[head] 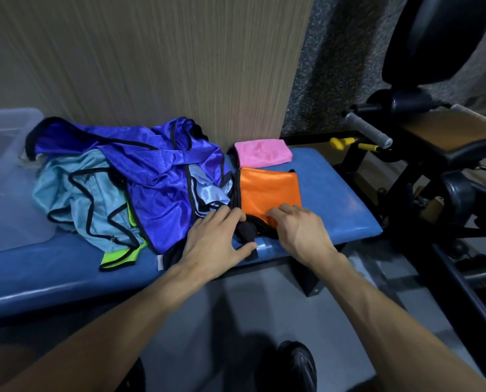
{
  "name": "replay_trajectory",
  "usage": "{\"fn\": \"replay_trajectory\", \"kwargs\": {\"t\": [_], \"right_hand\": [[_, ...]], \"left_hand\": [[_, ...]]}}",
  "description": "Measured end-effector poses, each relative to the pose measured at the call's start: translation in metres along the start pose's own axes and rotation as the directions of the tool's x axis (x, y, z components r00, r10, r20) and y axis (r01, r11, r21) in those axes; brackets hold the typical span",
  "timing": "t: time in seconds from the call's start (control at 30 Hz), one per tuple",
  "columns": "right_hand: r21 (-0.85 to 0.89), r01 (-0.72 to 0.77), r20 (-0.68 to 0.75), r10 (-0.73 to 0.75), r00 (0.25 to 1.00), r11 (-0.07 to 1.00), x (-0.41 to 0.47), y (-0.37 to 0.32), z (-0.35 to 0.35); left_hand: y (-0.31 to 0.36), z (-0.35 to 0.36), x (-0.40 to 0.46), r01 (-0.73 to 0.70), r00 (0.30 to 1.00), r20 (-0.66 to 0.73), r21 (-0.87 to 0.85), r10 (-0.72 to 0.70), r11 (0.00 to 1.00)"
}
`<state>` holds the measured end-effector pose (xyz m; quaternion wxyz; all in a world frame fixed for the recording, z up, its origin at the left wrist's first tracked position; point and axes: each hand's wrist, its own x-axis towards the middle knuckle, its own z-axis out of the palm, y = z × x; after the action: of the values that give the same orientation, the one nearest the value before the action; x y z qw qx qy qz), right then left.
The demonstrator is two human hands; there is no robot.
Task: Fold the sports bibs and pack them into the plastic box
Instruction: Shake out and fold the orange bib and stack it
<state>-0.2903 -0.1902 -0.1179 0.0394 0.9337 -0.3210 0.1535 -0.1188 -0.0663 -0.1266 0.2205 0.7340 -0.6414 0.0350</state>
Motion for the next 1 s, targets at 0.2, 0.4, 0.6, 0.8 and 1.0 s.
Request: {"fn": "replay_trajectory", "kwargs": {"t": [0.2,0.4,0.6,0.8,1.0], "right_hand": [[0.091,0.031,0.104,-0.041,0.994,0.995,-0.005,-0.008,-0.016],[0.048,0.039,0.257,-0.05,0.965,0.998,-0.007,-0.008,-0.019],[0.011,0.037,0.271,-0.039,0.962,0.999,-0.008,-0.011,-0.018],[0.019,0.025,0.25,-0.029,0.968,1.0,-0.011,-0.015,-0.017],[-0.009,0.02,0.265,-0.017,0.964,1.0,-0.009,-0.017,-0.019]], "left_hand": [[-0.002,-0.002,0.005,-0.202,0.978,-0.007,0.171,0.207,0.964],[-0.006,-0.018,0.0,-0.229,0.963,0.129,-0.059,0.235,0.972],[-0.006,-0.012,-0.01,-0.258,0.951,0.151,-0.097,0.27,0.961],[0.009,-0.001,-0.019,-0.242,0.968,0.093,0.092,0.233,0.966],[0.023,-0.009,-0.022,-0.099,0.995,0.062,0.295,0.084,0.95]]}}
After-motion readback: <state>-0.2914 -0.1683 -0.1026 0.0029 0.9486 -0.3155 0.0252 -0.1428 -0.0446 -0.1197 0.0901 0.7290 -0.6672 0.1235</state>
